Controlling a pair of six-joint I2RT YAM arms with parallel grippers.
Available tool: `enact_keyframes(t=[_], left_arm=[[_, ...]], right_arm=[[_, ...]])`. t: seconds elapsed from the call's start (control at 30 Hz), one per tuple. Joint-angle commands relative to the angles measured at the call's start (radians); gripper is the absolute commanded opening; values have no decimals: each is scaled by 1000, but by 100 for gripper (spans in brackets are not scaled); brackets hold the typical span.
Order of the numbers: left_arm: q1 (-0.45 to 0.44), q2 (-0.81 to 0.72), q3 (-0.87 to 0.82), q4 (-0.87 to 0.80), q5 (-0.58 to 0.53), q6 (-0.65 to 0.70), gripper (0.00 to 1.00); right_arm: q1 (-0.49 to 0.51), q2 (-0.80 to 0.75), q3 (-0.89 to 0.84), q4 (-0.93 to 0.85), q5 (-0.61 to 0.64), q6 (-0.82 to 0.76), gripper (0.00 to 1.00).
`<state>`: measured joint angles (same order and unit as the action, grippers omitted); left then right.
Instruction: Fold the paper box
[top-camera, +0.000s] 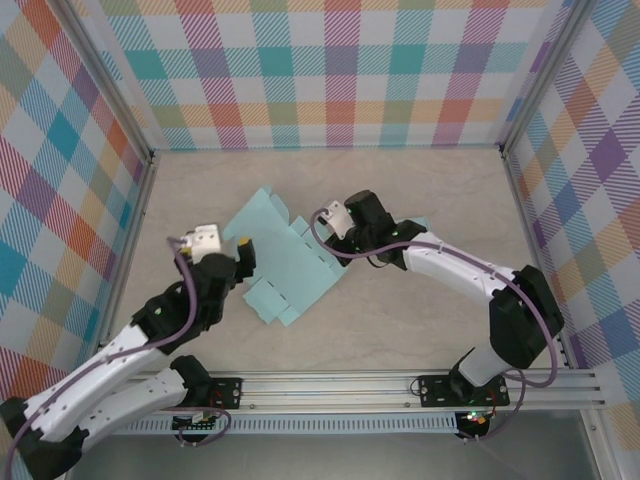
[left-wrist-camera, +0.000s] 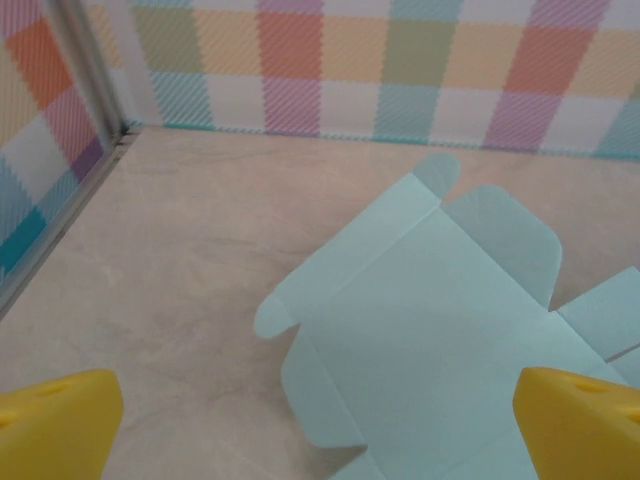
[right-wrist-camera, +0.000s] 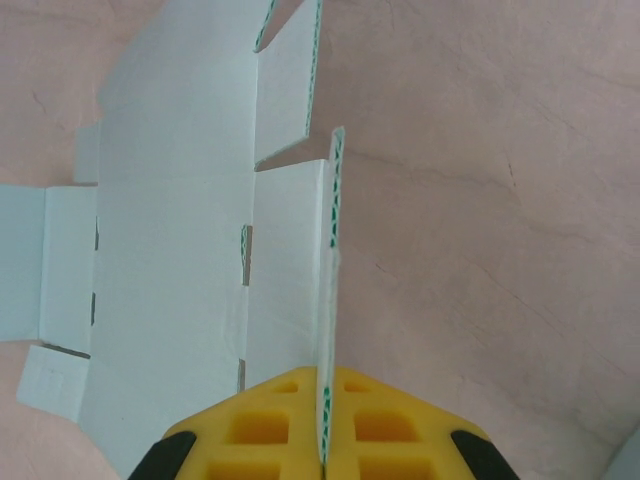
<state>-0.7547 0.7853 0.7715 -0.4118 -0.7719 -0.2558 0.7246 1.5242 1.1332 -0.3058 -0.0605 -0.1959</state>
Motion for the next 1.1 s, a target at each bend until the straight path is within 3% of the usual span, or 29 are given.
enact_keyframes(t=[0.0, 0.23, 0.4, 0.53, 0.83, 1.03, 1.07], left_arm=[[77, 101, 51, 206, 342, 302, 100], [211, 206, 135, 315, 811, 566, 100], [271, 339, 314, 157, 1051, 718, 99], [300, 459, 498, -81, 1283, 895, 98], [310, 691, 787, -449, 1385, 1174, 95], [310, 707, 795, -485, 1390, 1227, 94], [310, 712, 798, -483, 1383, 1228, 89]], right_arm=[[-15, -70, -7, -55, -32, -127, 0], [-77, -157, -9, -103, -135, -178, 0], [-88, -183, 9, -135, -183, -205, 0], [-88, -184, 36, -174, -198, -209, 0], [-88, -229, 46, -195, -222, -204, 0], [-88, -217, 69, -214, -230, -202, 0], [-88, -215, 75, -218, -235, -203, 0]])
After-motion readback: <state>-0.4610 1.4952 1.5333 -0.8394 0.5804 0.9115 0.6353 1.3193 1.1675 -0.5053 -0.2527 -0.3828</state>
